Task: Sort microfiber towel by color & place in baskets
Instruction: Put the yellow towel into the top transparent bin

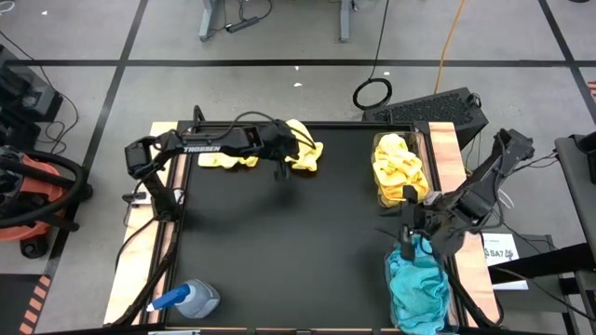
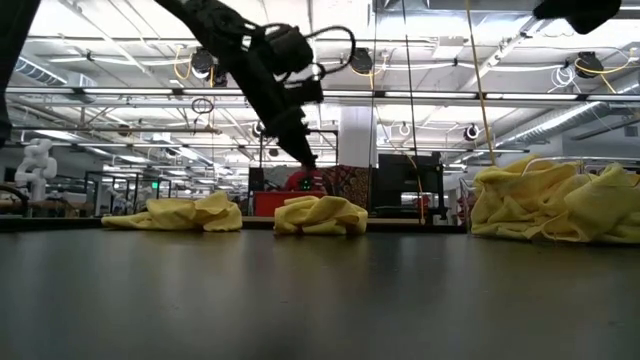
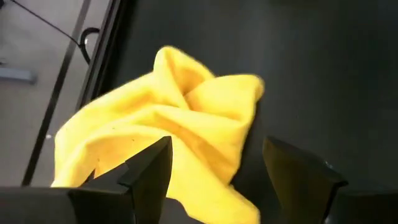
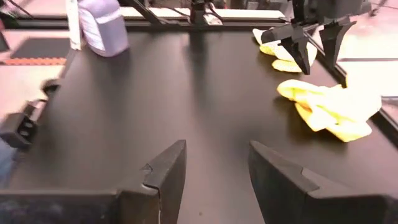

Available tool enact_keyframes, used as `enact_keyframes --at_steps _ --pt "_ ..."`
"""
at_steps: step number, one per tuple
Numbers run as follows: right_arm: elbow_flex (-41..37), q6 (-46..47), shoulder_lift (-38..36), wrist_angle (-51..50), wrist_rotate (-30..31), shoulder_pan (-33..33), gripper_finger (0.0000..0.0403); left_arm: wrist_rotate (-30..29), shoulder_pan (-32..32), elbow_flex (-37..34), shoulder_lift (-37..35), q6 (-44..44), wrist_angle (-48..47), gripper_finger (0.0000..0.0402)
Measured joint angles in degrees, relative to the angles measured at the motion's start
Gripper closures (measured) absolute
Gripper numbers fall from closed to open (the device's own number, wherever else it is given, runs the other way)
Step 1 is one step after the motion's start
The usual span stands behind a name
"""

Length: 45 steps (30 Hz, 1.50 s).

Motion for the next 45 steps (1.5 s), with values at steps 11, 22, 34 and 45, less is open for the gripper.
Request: enact_keyframes --at_steps 11,22,34,45 --pt "0.0 -5.4 10.3 7.2 0.2 -7.0 0.0239 -6.3 4.6 0.0 9.1 -4.3 4.0 0.0146" --pt "0.0 -7.2 16.7 11.9 -0.4 -10.5 0.0239 -1.6 6.9 0.0 11.3 -4.2 5.8 0.0253" --pt "0.0 -8.1 17.9 14.6 -0.1 -13.3 0.0239 2.2 4.3 0.0 2.3 -1.0 2.9 0.0396" --pt "0.0 -22.5 18.7 27.0 -0.4 -20.7 0.0186 7.1 -4.2 0.0 -14.9 3.6 4.9 0.0399"
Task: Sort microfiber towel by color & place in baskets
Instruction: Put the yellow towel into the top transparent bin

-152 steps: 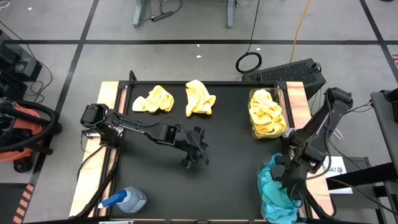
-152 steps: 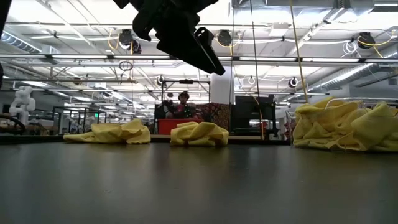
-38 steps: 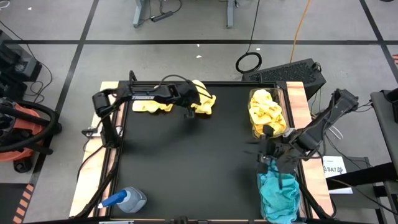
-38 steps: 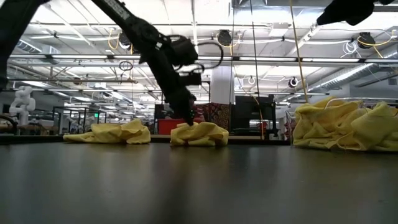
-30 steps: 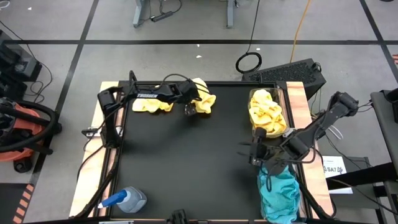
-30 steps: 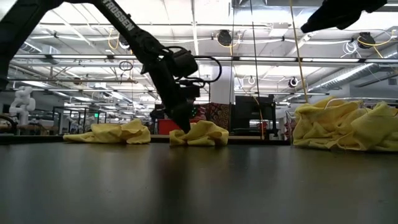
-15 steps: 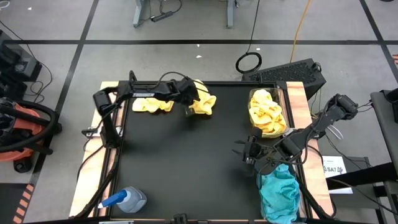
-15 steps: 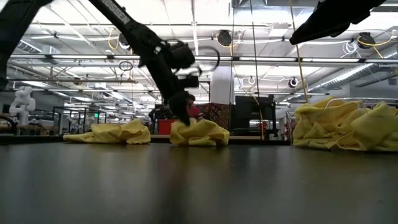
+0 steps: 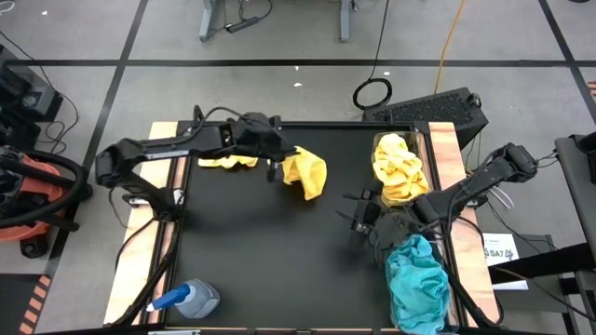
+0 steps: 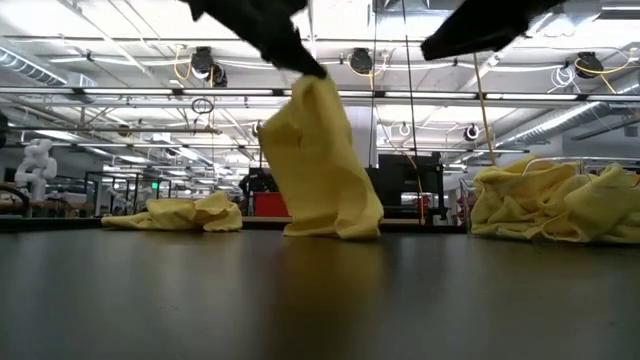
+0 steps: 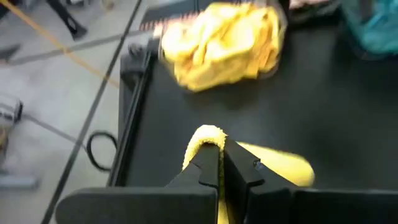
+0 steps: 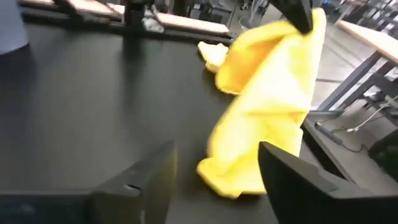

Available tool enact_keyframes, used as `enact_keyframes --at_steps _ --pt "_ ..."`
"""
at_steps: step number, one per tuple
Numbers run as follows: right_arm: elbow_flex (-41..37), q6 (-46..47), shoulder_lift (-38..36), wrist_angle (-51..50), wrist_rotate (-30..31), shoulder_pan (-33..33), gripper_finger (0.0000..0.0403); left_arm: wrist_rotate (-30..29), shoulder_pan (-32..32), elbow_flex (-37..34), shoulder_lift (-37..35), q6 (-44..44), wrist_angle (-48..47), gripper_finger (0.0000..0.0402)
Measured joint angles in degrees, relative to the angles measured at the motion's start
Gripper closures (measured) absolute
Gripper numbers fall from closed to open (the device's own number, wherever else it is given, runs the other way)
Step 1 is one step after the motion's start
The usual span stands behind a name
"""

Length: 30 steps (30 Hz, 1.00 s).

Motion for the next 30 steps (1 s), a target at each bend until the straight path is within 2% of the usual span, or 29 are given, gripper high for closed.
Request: enact_keyframes --at_steps 8,11,14,18,22,24,27,30 --pt "0.1 -4.3 3.6 11.5 -1.5 -7.5 0.0103 1.4 -6.8 0.0 -5.4 1.8 1.1 0.0400" --pt "0.0 -4.5 6.1 13.2 -4.6 -10.2 0.0089 1.4 -9.9 0.0 -6.2 3.9 1.8 0.0400" --pt "0.0 -4.5 8.4 14.0 -4.4 -12.5 0.0087 1.4 -12.7 0.0 -6.5 4.4 2.9 0.0400" --pt "0.0 -4.5 11.7 17.5 -6.3 -14.9 0.0089 1.2 -15.7 0.0 -6.5 5.8 3.9 0.0400" --pt "0.0 -4.7 15.8 23.6 -16.5 -17.4 0.0090 1.0 -18.1 0.0 -6.6 7.5 4.4 0.0400" --pt "0.0 -4.7 17.9 26.1 -19.2 -18.1 0.0096 0.5 -19.1 0.0 -6.5 7.6 4.3 0.0400" --pt "0.0 -4.4 19.7 26.9 -19.4 -18.7 0.0130 -0.2 -20.4 0.0 -6.5 7.6 4.2 0.0400" --pt "0.0 -5.0 20.1 27.7 -19.6 -19.2 0.0193 -0.4 -21.6 0.0 -6.5 7.7 3.6 0.0401"
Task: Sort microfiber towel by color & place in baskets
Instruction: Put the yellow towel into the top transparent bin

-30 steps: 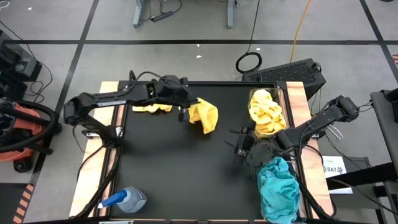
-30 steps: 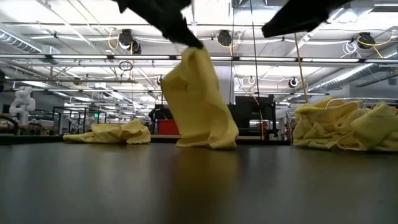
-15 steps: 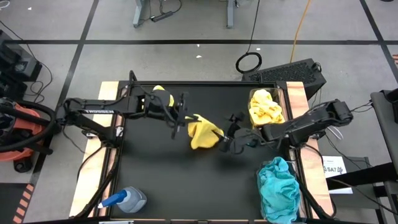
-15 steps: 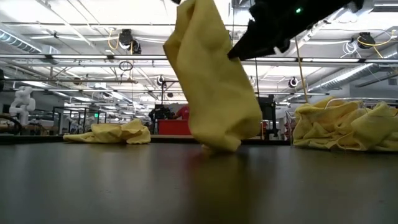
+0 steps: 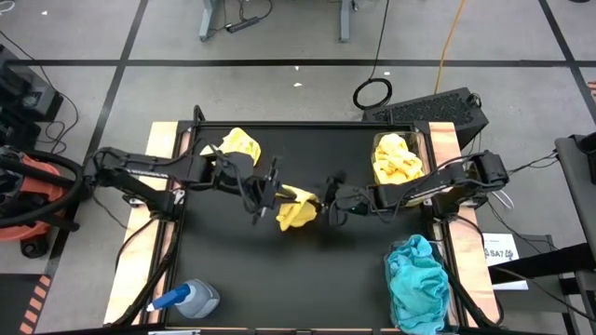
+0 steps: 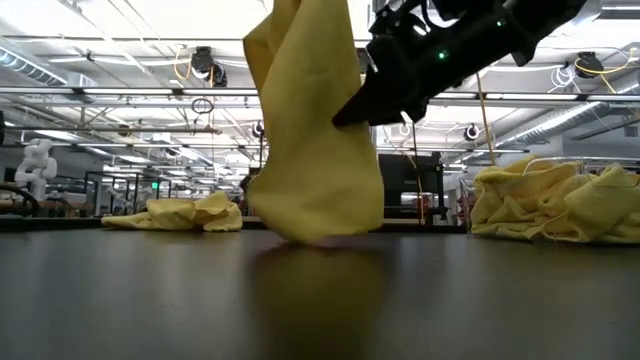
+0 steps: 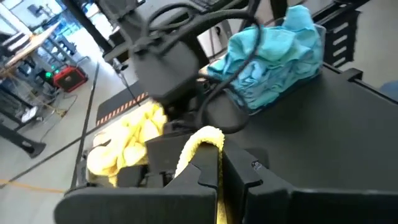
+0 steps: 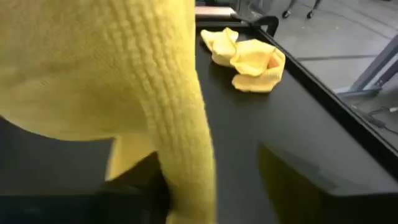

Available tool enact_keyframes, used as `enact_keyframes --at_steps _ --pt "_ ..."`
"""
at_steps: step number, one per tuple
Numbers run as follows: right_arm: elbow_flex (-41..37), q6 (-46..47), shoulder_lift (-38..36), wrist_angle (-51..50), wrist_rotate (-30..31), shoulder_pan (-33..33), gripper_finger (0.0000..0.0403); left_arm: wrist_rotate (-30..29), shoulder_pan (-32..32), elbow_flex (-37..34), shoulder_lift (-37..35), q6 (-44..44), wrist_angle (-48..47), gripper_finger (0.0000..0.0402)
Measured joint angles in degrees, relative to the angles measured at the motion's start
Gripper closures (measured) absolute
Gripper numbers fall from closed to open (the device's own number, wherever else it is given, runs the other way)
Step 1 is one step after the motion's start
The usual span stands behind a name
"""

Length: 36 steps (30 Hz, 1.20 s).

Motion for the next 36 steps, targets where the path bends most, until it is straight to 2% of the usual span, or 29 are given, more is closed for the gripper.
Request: enact_keyframes --at_steps 5,7,12,16,23,28,31,36 --pt "0.0 -4.7 0.0 4.7 -3.0 -0.2 0.0352 -0.9 -1.6 0.0 0.0 1.2 0.0 0.0401" --pt "0.0 -6.6 -0.3 4.6 -2.9 -0.2 0.0388 -1.2 -2.3 0.0 0.0 1.2 -0.1 0.0401" --pt "0.0 -6.8 -3.0 1.5 -0.8 -0.5 0.0399 -1.3 -4.4 0.0 0.0 0.7 -3.0 0.0400" --pt "0.0 -7.7 -8.1 -1.2 1.6 -0.3 0.0400 -2.4 -5.4 0.0 1.6 -1.0 -5.8 0.0399" --pt "0.0 -8.8 -21.1 -6.1 1.7 0.7 0.0402 -10.1 -5.5 0.0 7.9 -3.8 -9.1 0.0397" --pt "0.0 -8.3 -29.5 -14.7 -1.4 1.7 0.0402 -17.0 -3.8 0.0 13.8 -3.9 -5.5 0.0396" --pt "0.0 -7.2 -33.5 -20.7 -1.2 2.8 0.0402 -17.4 -3.1 0.1 16.9 -3.9 -1.1 0.0388" --pt "0.0 -3.8 -39.6 -29.4 6.0 3.6 0.0403 -19.1 -2.8 0.0 20.2 -5.4 5.8 0.0327"
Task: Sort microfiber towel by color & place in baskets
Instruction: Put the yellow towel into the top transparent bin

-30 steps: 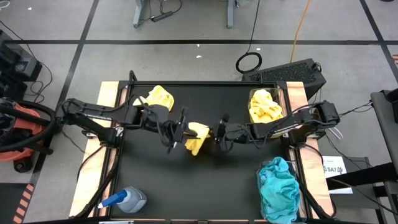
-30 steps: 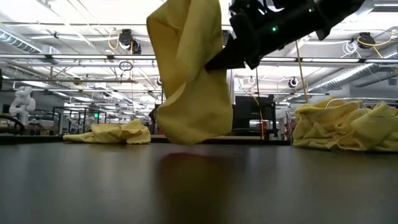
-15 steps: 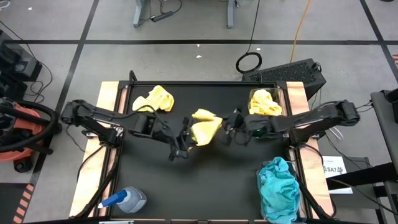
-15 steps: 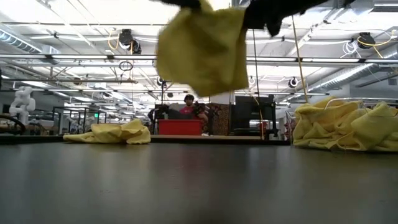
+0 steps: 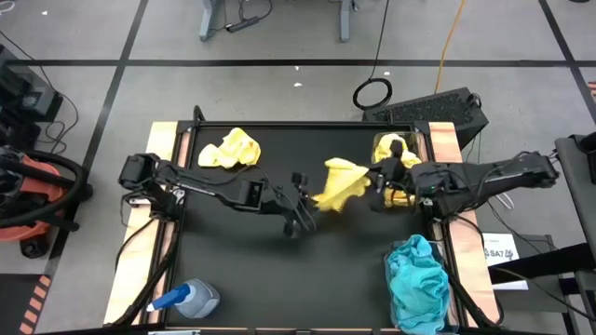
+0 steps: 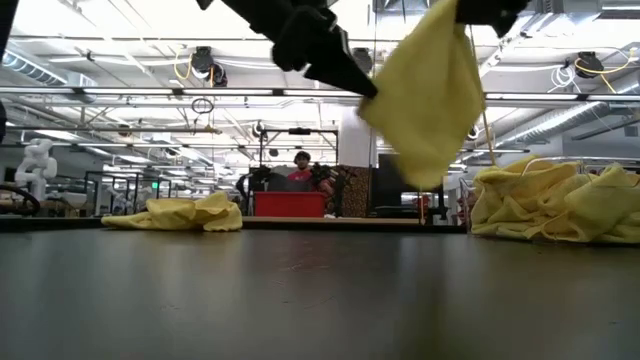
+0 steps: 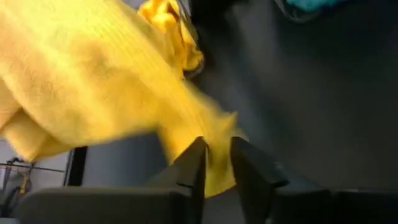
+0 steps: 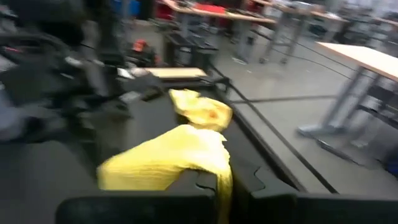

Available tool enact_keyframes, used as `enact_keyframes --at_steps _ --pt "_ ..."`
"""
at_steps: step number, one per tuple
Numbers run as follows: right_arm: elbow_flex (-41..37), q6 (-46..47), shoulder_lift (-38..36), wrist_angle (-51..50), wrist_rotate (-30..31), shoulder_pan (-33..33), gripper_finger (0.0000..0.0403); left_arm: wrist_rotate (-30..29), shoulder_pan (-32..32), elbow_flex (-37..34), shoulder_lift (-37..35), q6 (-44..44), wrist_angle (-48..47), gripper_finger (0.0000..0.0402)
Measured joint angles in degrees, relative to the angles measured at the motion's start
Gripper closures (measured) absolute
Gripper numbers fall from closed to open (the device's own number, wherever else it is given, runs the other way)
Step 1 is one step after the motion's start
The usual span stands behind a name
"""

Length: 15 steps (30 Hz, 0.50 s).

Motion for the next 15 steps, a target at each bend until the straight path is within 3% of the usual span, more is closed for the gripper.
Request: enact_keyframes --at_steps 9,15 --pt "0.0 0.7 -9.2 -12.5 12.5 0.1 0.0403 2.0 -0.1 0.0 0.3 -1.6 5.5 0.0188" --pt "0.0 -0.5 -15.6 -18.1 23.2 0.1 0.0403 7.2 -0.2 0.0 0.3 -6.0 1.3 0.0146"
